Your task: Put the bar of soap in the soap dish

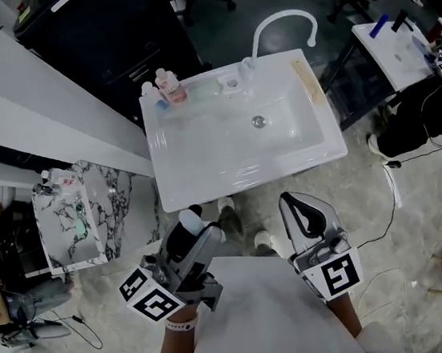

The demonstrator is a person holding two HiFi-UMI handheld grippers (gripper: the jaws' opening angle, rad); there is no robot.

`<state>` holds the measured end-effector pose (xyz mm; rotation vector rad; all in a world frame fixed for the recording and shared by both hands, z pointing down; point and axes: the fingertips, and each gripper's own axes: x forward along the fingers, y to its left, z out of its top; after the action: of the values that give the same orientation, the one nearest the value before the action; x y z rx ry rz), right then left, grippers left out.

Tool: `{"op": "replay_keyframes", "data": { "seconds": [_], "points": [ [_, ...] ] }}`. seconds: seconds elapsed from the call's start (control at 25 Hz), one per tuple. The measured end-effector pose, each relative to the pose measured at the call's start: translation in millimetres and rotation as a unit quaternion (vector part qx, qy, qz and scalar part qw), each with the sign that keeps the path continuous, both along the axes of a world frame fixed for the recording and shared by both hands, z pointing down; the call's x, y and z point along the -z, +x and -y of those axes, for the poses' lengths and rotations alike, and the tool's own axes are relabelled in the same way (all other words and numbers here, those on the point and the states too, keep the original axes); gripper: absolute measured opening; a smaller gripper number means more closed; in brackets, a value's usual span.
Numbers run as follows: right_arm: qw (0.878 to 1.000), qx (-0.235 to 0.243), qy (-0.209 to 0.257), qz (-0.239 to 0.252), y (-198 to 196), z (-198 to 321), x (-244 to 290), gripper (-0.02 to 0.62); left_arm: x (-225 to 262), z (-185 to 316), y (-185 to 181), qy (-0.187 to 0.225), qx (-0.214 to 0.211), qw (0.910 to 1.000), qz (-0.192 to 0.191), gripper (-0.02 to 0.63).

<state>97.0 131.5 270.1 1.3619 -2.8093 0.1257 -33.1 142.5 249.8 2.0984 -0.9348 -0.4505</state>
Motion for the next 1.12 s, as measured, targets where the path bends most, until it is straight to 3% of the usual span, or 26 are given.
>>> {"op": "replay_keyframes", "data": {
  "seconds": [0.28,0.48,0.84,1.12],
  "points": [
    [1.000,-0.007,-0.003,-0.011,-38.3,60.5,1.6,0.006,-7.2,58.6,-34.3,-0.010,-0.015,0.9998,-0.012,0.293],
    [1.000,-0.012,-0.003,-0.015,-64.8,104.2,5.8,0.006,-11.2,101.3,-61.7,-0.017,-0.021,0.9981,-0.056,0.293],
    [0.998,-0.043,0.013,-0.033,-98.5,165.4,18.5,0.006,-7.8,170.7,-97.3,0.002,-0.046,0.9975,-0.054,0.293],
    [0.997,-0.061,0.002,-0.044,-113.3,197.3,11.8,0.006,-26.7,205.1,-111.1,-0.021,-0.057,0.9969,-0.050,0.293]
  ]
}}
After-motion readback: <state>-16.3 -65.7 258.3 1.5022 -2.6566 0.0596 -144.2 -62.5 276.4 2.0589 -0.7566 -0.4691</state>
